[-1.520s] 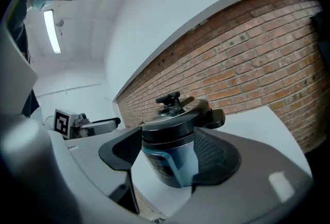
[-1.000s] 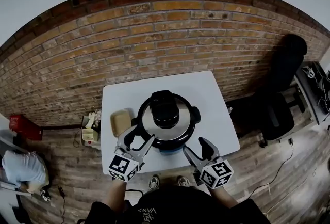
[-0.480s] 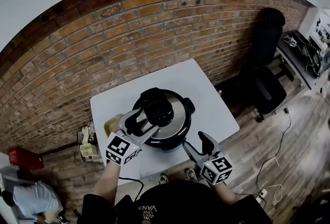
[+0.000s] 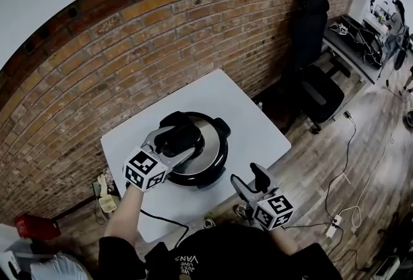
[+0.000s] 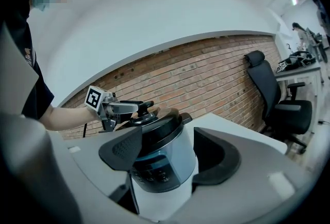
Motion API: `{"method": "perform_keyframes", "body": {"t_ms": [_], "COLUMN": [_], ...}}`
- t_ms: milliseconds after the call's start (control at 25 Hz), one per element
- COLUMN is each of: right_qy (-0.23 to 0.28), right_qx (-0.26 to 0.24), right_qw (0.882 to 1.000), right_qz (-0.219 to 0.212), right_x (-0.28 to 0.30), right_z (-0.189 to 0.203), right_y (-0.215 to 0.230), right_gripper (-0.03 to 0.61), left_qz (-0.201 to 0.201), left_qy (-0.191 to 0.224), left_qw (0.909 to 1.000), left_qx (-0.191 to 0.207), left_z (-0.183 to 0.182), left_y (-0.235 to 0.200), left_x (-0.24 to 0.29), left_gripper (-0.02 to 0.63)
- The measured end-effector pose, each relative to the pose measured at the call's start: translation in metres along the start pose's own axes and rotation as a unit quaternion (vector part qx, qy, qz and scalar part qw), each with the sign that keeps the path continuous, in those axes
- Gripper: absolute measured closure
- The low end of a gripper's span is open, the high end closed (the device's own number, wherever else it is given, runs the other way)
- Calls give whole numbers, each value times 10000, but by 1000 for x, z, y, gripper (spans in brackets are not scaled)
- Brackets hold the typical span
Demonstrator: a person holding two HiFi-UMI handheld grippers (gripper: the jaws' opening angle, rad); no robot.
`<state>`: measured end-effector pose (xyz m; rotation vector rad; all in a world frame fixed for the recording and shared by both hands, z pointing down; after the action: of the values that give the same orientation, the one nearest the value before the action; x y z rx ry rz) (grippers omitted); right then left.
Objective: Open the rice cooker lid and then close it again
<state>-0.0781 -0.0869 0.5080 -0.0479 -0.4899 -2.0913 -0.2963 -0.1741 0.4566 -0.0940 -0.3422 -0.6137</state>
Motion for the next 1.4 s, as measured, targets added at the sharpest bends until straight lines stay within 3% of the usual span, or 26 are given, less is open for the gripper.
{"method": "perform_keyframes", "body": {"t_ms": [200, 440, 1000, 1160, 1400], "right_qy": [105, 105, -11, -44, -39], "right_qx": [38, 45, -40, -49, -30], "right_qw": [9997, 9997, 9998, 9997, 9994], "right_qz": [215, 216, 210, 247, 347], "right_x": [-9, -9, -8, -11, -14], "right_z": [-5, -8, -12, -10, -8], "right_y": [16, 26, 40, 42, 43], "right_gripper": [275, 275, 275, 275, 275], "left_qz": [318, 363, 691, 1063, 1774], "left_qy": [-360, -763, -784, -754, -748], "left_qw": [9987, 9953, 9923, 9878, 9743], "left_qx": [160, 465, 664, 847, 1169], "left_z": [0, 5, 5, 5, 5], "left_y": [0, 2, -1, -1, -2], "left_x": [16, 24, 22, 22, 23], "left_gripper": [318, 318, 324, 325, 325]}}
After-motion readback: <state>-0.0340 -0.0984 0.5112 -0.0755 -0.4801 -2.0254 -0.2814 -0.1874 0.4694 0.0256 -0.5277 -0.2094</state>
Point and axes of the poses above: the fingertips, and each gripper's own axes: x forward along the fingers, y to its right, z out of its underside, the point moved 4 cm from there along -x, backward along the fingers, and after that the axes turned 7 degrees about z, right-handed, at the moved point
